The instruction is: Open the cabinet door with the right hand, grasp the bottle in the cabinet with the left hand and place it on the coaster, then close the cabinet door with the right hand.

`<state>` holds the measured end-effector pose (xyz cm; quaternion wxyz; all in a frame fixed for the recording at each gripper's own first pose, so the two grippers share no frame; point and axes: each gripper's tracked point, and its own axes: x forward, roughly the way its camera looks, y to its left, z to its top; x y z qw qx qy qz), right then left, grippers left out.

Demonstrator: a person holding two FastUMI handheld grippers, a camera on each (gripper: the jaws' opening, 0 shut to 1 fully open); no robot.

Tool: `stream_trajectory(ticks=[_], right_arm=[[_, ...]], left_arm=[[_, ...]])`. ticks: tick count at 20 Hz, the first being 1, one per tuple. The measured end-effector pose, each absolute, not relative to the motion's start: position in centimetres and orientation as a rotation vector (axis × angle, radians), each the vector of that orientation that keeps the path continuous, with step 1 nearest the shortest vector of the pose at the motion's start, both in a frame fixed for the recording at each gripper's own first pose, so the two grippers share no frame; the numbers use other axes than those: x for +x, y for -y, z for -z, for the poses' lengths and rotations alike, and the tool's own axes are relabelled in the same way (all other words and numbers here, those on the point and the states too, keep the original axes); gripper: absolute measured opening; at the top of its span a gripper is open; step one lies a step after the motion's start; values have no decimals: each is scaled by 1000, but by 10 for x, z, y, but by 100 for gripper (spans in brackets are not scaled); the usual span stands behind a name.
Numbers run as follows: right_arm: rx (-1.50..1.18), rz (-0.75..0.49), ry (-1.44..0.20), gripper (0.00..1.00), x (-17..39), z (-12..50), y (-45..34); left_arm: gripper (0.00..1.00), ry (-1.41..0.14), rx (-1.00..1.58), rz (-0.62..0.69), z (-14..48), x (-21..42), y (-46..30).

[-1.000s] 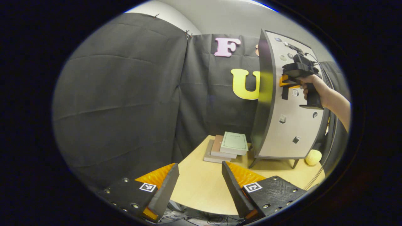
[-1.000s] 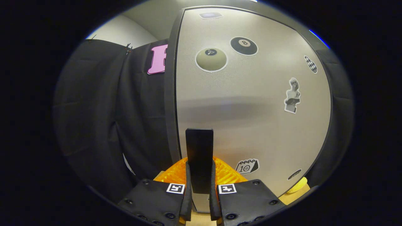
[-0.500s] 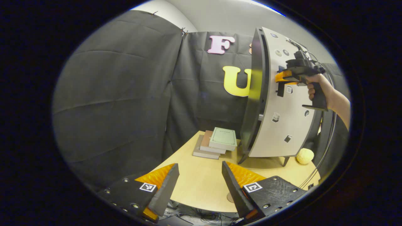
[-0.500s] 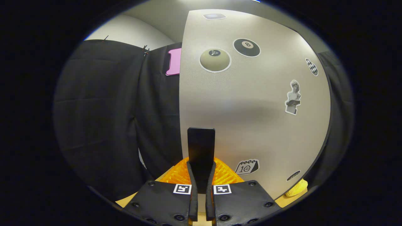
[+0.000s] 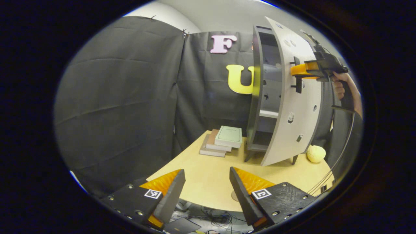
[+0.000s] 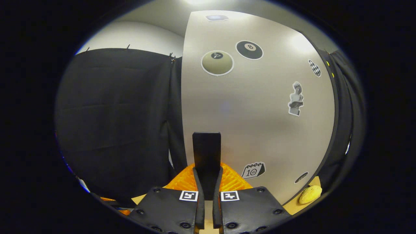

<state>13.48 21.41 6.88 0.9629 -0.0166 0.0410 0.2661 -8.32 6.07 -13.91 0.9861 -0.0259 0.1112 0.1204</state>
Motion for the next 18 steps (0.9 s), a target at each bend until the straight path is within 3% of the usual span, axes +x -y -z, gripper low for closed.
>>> stream_trajectory(ticks=[10,14,18], right_arm=[[-28,-722,-108,11,127,-67,-191],[-10,-745,-102,14,123,-66,-178],[16,-744,-93,11,121,-66,-167]], left_arm=[[84,-170,-15,-313,94,-126,32],[83,-171,0,-322,93,-140,68],[83,-175,3,-307,88,-145,108]])
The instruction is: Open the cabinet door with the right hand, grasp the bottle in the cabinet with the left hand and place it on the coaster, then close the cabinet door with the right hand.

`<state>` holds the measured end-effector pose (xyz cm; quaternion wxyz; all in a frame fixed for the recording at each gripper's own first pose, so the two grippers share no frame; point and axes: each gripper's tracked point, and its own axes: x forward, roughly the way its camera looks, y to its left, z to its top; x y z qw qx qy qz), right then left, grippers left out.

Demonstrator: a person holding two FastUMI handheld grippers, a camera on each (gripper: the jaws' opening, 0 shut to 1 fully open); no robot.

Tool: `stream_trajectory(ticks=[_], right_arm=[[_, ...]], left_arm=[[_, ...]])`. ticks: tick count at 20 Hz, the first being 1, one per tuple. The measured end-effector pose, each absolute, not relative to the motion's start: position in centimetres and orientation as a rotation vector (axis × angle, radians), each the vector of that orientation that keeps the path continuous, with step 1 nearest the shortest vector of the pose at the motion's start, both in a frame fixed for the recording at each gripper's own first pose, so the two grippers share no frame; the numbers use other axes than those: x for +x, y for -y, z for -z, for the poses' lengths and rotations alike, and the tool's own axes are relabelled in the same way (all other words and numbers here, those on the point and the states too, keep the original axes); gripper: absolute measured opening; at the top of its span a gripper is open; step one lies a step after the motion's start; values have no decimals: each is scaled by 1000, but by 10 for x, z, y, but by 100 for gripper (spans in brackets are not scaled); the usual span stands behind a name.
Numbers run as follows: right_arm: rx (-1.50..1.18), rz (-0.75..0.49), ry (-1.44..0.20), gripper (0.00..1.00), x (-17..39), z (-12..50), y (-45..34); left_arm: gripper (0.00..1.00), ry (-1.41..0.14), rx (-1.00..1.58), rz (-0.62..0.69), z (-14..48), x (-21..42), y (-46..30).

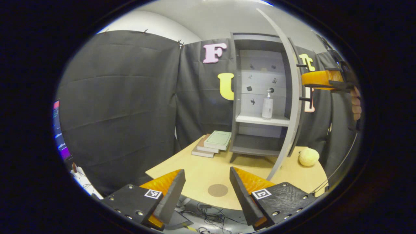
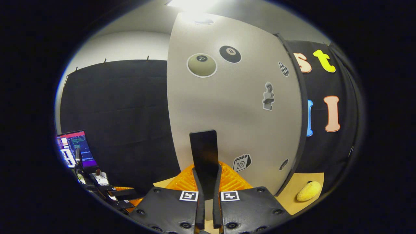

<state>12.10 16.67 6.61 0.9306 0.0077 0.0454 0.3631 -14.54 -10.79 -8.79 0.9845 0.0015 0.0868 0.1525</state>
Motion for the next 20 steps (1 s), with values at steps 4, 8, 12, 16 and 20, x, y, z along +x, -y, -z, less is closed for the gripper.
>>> stream_trajectory(ticks=[4,8,12,16,20], right_arm=[[16,-698,-83,11,123,-67,-162],[21,-646,-83,7,123,-67,-151],[24,-521,-86,11,126,-67,-129],[-6,-325,-67,10,134,-69,-91],[39,-227,-76,8,125,-62,-78]], left_arm=[[83,-176,64,-234,81,-140,148],[83,-129,-37,-175,67,-119,179],[82,-85,-69,-130,46,-94,171],[83,-136,-68,-31,62,-71,157],[83,-161,-50,77,63,-55,144]])
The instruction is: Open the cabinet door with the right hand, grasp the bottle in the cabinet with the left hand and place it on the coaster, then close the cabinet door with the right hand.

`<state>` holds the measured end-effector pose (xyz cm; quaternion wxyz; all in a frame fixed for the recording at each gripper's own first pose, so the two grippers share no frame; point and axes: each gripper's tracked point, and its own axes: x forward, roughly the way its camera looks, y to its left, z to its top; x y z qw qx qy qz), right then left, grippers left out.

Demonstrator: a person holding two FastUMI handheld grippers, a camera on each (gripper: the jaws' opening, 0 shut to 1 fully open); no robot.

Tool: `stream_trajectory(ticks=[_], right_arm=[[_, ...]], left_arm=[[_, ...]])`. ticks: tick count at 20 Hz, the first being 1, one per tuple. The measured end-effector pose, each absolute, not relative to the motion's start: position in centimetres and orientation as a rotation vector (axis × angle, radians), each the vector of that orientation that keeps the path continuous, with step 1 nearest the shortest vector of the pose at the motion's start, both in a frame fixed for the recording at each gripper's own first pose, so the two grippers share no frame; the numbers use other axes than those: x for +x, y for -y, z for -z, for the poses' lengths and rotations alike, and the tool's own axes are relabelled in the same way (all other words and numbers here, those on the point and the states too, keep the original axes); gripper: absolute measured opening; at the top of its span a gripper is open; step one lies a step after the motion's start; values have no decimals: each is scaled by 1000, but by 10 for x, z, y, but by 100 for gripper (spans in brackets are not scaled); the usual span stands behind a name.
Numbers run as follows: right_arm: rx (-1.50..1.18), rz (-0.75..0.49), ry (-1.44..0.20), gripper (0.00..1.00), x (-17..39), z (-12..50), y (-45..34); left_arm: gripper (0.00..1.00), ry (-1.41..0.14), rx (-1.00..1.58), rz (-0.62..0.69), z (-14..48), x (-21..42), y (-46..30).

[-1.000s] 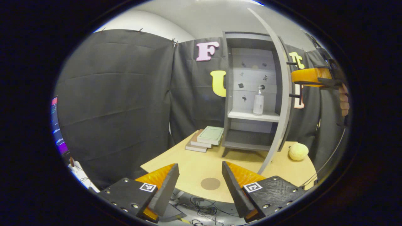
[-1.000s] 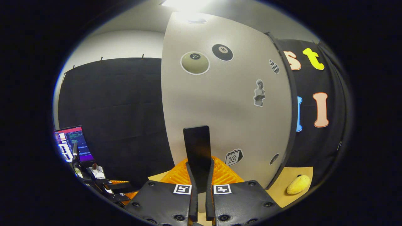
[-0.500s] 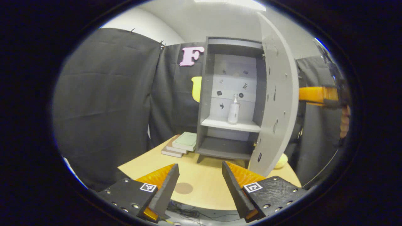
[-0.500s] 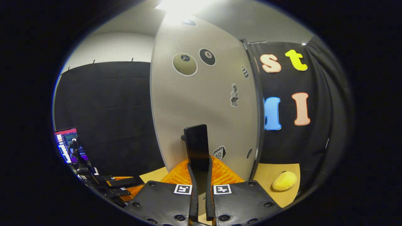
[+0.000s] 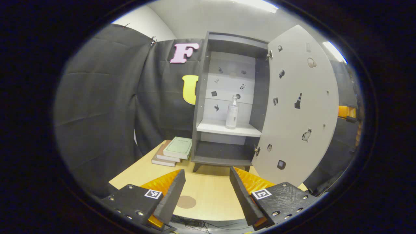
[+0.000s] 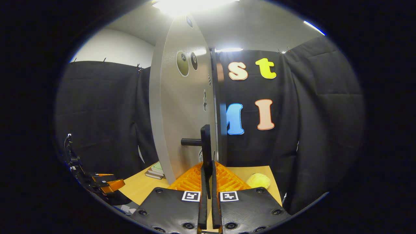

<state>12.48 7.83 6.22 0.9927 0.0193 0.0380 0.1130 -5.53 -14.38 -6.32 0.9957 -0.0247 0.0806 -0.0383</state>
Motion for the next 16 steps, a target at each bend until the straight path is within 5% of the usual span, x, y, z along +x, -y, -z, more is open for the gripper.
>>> stream_trajectory(ticks=[5,16], right_arm=[[-112,-87,-81,5,100,-50,-70],[17,243,-77,5,28,-54,-48]], left_arm=[[85,-140,-57,192,59,-34,125],[84,-93,-31,353,39,28,76]])
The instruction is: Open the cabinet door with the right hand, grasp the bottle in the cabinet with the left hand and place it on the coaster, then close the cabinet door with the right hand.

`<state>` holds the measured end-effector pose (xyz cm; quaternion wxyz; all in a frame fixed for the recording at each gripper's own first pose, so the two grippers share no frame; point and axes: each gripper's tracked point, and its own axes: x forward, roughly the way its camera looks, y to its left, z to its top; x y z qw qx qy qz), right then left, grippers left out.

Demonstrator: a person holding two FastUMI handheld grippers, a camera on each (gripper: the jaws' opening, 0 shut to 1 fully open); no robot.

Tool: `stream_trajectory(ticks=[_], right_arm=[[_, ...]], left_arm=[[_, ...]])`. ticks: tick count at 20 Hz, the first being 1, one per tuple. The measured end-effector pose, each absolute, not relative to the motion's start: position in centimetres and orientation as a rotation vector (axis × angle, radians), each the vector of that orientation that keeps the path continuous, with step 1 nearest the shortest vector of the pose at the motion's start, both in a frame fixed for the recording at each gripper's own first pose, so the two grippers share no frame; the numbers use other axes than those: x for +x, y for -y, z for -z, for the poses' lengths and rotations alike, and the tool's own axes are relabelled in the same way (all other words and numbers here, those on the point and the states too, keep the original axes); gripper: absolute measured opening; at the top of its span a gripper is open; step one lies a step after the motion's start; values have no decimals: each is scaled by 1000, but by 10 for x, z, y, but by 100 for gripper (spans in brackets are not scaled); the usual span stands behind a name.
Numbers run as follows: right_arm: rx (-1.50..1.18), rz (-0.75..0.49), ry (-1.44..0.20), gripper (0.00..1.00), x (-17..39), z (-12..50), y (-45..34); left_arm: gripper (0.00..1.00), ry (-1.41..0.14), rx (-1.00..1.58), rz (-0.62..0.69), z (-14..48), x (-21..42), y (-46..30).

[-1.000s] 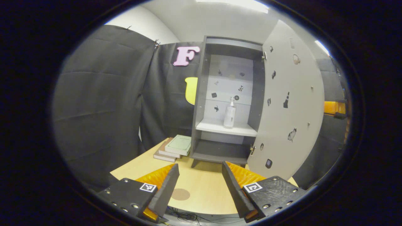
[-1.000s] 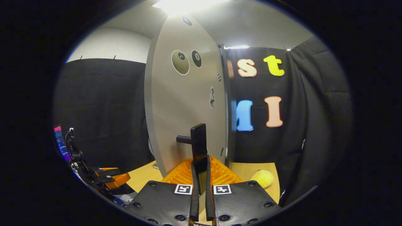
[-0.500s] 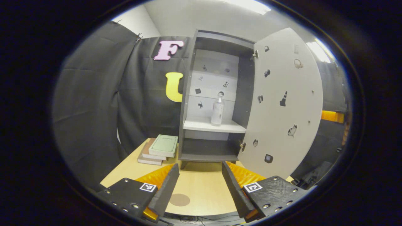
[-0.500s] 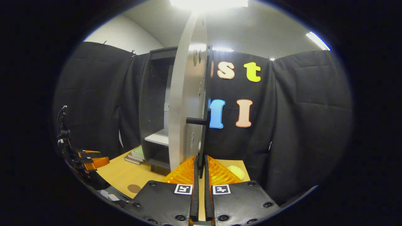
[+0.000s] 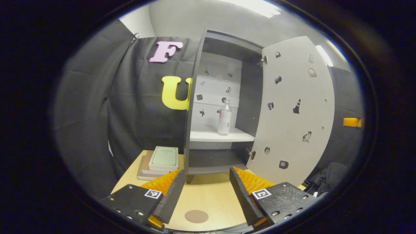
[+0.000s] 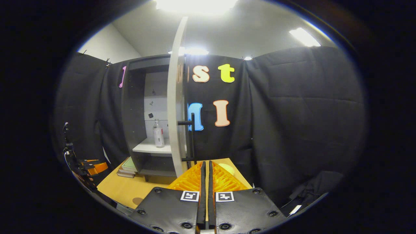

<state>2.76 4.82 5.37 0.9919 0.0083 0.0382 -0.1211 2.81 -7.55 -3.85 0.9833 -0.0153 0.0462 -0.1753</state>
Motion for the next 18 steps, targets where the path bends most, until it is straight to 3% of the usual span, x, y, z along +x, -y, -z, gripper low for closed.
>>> stream_trajectory(ticks=[5,13,15,17,18], right_arm=[[43,326,-48,5,41,-66,-12],[102,362,-20,5,135,-63,58],[114,345,-23,0,158,-61,69],[123,327,-37,17,178,-55,80],[125,337,-41,15,187,-53,90]], left_arm=[[83,-1,-43,396,-14,74,95],[82,60,-30,444,-85,178,174],[83,34,-79,437,-92,204,191],[82,41,-101,435,-103,229,211],[82,41,-84,433,-106,241,219]])
